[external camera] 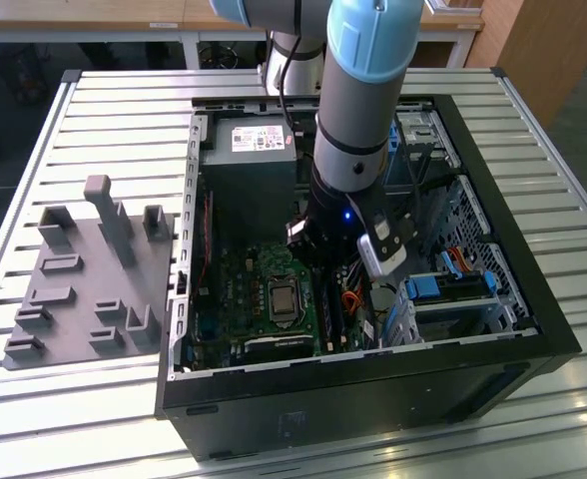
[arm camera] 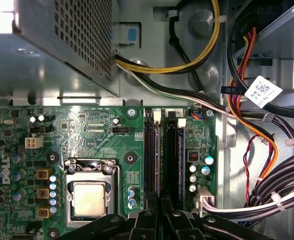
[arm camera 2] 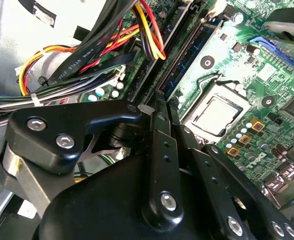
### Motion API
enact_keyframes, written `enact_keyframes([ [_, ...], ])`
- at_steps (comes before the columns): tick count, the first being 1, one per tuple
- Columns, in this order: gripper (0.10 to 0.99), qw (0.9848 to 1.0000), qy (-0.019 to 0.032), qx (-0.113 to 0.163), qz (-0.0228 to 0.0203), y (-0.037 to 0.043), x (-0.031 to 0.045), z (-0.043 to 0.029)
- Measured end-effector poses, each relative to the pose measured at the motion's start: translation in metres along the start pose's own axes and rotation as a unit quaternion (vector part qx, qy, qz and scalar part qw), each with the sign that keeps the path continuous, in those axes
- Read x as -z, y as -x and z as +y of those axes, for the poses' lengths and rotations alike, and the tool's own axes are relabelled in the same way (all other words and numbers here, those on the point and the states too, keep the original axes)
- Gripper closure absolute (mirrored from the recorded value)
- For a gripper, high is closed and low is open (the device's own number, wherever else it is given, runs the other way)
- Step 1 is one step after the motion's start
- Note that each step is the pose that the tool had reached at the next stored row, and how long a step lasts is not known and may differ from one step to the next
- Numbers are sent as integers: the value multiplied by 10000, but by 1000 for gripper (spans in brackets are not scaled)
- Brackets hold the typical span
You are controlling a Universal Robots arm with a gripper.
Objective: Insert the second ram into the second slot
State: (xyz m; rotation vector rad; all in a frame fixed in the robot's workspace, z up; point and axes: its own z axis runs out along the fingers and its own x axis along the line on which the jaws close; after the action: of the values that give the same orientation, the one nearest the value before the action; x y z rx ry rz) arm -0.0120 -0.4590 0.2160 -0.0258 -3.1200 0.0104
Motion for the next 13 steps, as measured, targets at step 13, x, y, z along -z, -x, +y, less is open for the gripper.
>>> enact_keyframes([
  [13, 875, 10000, -3, 0, 0, 0, -5, 0],
])
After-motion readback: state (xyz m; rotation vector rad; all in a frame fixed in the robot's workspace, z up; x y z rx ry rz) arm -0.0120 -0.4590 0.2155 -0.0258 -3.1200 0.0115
